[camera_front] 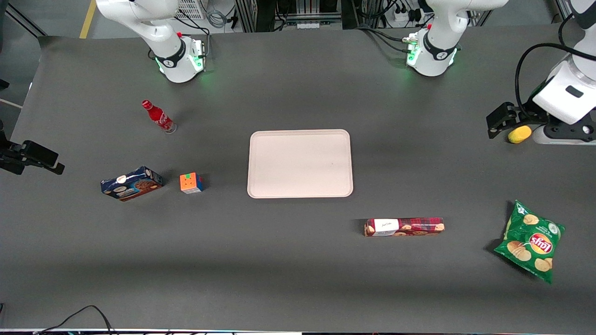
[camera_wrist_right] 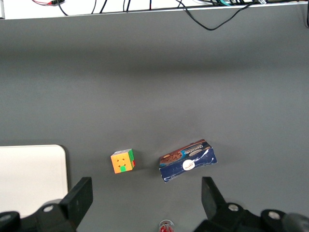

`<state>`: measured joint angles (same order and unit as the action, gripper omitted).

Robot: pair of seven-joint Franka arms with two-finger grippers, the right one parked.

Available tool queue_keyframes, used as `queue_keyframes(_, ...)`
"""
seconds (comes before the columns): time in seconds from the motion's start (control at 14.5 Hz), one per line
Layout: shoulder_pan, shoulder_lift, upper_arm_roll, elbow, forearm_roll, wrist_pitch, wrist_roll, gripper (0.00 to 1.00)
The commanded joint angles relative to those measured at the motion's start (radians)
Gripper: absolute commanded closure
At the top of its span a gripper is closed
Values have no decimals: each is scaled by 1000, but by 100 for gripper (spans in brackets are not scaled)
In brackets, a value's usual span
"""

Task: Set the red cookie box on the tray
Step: 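Move the left gripper from rest toward the red-and-white cookie box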

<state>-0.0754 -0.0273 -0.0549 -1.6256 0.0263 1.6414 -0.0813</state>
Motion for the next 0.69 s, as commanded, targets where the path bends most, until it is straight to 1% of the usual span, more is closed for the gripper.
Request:
queue_keyframes(0.0,-10,15,6,26,-2,-3,6,0)
queue_keyframes(0.21,-12,36,4,53,9,-2,8,0)
queue_keyframes(0.48,-29,64,4,78,1,-8,17,0)
queue_keyframes(0.62,-55,85,1,79,18,-5,121,0)
